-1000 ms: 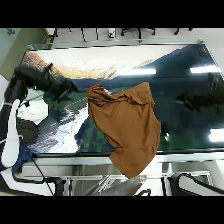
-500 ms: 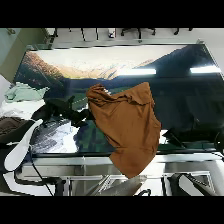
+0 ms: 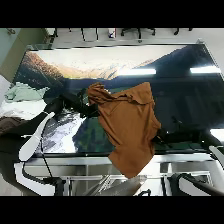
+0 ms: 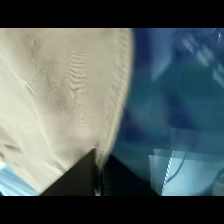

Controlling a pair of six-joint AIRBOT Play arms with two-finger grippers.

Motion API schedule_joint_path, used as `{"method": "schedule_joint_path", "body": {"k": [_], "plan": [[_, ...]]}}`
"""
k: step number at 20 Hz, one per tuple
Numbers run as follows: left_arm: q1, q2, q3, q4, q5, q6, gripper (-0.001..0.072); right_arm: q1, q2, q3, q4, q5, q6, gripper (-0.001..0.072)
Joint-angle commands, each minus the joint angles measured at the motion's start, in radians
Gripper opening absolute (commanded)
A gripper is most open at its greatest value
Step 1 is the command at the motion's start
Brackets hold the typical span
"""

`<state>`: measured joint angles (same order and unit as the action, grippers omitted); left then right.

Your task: Fold the shirts.

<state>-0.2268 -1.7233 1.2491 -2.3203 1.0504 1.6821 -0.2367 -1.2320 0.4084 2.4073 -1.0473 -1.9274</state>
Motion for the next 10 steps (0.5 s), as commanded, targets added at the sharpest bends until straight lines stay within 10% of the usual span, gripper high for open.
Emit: {"method": "schedule_joint_path", "body": {"k": [1,10], "plan": [[-0.005,0.063,0.056,-0.002,0.026,0.002,0.0017,0.119,0.008,0.070,0.068,-0.011,-0.037,0.0017],[-0.002,0.756,0.552,0.058,-0.008,-0.036,0.0015,-0.120,0.497,1.251,0.024,-0.132,0.048,0.0016]]}}
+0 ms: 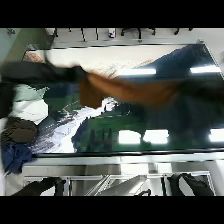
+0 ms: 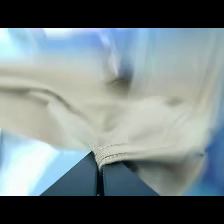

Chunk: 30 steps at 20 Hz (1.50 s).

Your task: Fold the shirts.

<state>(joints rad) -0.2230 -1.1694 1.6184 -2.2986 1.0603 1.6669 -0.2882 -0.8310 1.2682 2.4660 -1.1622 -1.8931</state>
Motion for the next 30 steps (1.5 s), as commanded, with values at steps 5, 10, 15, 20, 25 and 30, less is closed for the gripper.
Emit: {"method": "schedule_joint_path", "body": {"k": [5,10,15,20,25,30], "plan": [[-0.068,0.348,0.500,0.292,0.077,-0.158,0.0016,-0.086,0.110,0.796,-0.219,-0.008,0.010,0.0016],[-0.122,0.323,0.284,0.287,0.159,-0.188,0.0016,-0.086,0.049,0.703,-0.143,-0.059,-0.035,0.0016],[-0.182,0.061,-0.017,0.278,0.163,-0.187,0.0016,-0.018,-0.100,0.372,-0.074,-0.139,-0.114,0.0017],[-0.155,-0.403,-0.247,0.154,0.012,-0.070,0.0016,0.138,-0.340,-0.180,-0.146,0.224,-0.180,0.0017],[-0.022,-0.837,-0.005,-0.101,0.126,0.057,0.0016,0.159,-0.675,-0.216,-0.069,0.384,-0.179,0.0017],[0.057,-0.859,0.273,-0.101,0.145,0.062,0.0324,0.145,-0.702,-0.066,-0.064,0.369,-0.150,0.0463]]}}
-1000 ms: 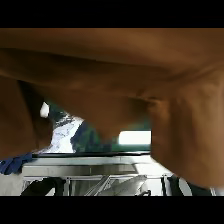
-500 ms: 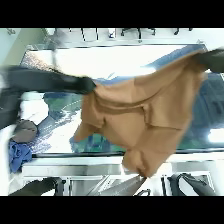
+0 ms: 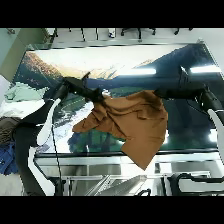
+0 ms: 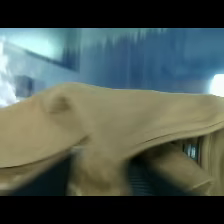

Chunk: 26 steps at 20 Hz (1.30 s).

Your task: Fold the shirts.

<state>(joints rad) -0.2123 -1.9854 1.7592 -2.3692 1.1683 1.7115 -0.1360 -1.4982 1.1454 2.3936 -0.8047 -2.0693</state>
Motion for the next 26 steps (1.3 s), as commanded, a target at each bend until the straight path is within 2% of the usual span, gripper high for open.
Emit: {"method": "schedule_joint_path", "body": {"k": [1,4,5,7,8,9,12,13,14,15,16,20,24,25,26], "plan": [[0.065,-0.043,0.174,-0.030,0.079,0.014,0.0698,-0.024,-0.031,0.081,0.008,-0.019,0.053,0.0463],[0.158,-0.027,0.296,0.021,0.340,0.005,0.0675,-0.143,0.024,0.105,-0.002,-0.199,0.093,0.0462],[0.193,0.000,0.291,0.048,0.427,-0.010,0.0661,-0.195,0.047,0.093,-0.008,-0.282,0.103,0.0462],[0.256,0.085,0.189,0.115,0.521,-0.012,0.0656,-0.300,0.121,-0.006,-0.010,-0.397,0.106,0.0453],[0.282,0.138,0.109,0.160,0.529,-0.011,0.0657,-0.351,0.171,-0.095,-0.011,-0.409,0.105,0.0387],[0.304,0.203,0.003,0.218,0.517,-0.010,0.0657,-0.400,0.228,-0.194,-0.019,-0.402,0.102,0.0359],[0.352,0.369,-0.313,0.414,0.431,0.047,0.0657,-0.515,0.363,-0.434,-0.047,-0.391,0.102,0.0368],[0.363,0.405,-0.406,0.433,0.395,0.069,0.0657,-0.538,0.391,-0.494,-0.058,-0.391,0.103,0.0369],[0.368,0.426,-0.480,0.429,0.362,0.093,0.0657,-0.547,0.406,-0.539,-0.078,-0.383,0.103,0.0384],[0.367,0.441,-0.544,0.431,0.324,0.107,0.0657,-0.546,0.409,-0.578,-0.104,-0.367,0.109,0.0468],[0.359,0.444,-0.589,0.429,0.292,0.109,0.0657,-0.546,0.406,-0.608,-0.112,-0.357,0.110,0.0506],[0.304,0.396,-0.658,0.418,0.205,0.122,0.0656,-0.546,0.372,-0.654,-0.113,-0.331,0.105,0.0504],[0.242,0.326,-0.657,0.326,0.183,0.158,0.0655,-0.544,0.357,-0.654,-0.113,-0.319,0.102,0.0504],[0.232,0.316,-0.657,0.328,0.171,0.158,0.0586,-0.543,0.353,-0.655,-0.112,-0.316,0.102,0.0504],[0.225,0.309,-0.657,0.328,0.156,0.158,0.0455,-0.541,0.347,-0.655,-0.112,-0.312,0.102,0.0504]]}}
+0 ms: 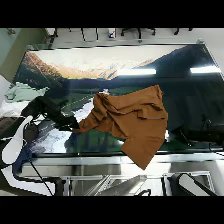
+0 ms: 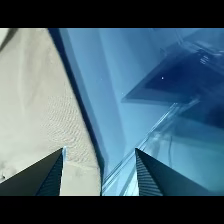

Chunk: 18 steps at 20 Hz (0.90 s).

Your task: Fold the shirts.

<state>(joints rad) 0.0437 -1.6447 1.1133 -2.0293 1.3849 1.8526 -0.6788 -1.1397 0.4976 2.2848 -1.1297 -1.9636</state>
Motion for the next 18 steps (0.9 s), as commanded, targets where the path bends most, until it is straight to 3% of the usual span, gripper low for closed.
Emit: {"method": "schedule_joint_path", "body": {"k": [1,3,9,11,15,16,17,18], "plan": [[-0.031,-0.032,-0.011,-0.013,-0.081,0.017,0.0331,0.002,-0.019,-0.007,-0.003,0.012,-0.004,0.0503],[-0.029,-0.028,0.003,-0.014,-0.111,0.017,0.0016,0.002,-0.038,-0.007,-0.003,0.012,-0.004,0.0502],[-0.059,-0.028,0.104,-0.014,-0.045,0.017,0.0018,0.121,-0.135,-0.007,0.016,0.075,-0.004,0.0498],[-0.074,-0.028,0.119,-0.015,-0.046,0.016,0.0018,0.179,-0.178,-0.007,0.053,0.112,-0.009,0.0372],[-0.082,-0.028,0.154,-0.018,-0.007,0.014,0.0018,0.273,-0.265,-0.007,0.095,0.113,-0.039,0.0360],[-0.082,-0.028,0.166,-0.027,0.016,0.013,0.0018,0.289,-0.267,-0.006,0.137,0.099,-0.072,0.0257],[-0.078,-0.028,0.178,-0.060,0.040,0.013,0.0018,0.302,-0.263,0.003,0.179,0.078,-0.101,0.0084],[-0.073,-0.027,0.192,-0.121,0.069,0.014,0.0017,0.314,-0.249,0.025,0.196,0.051,-0.105,0.0019]]}}
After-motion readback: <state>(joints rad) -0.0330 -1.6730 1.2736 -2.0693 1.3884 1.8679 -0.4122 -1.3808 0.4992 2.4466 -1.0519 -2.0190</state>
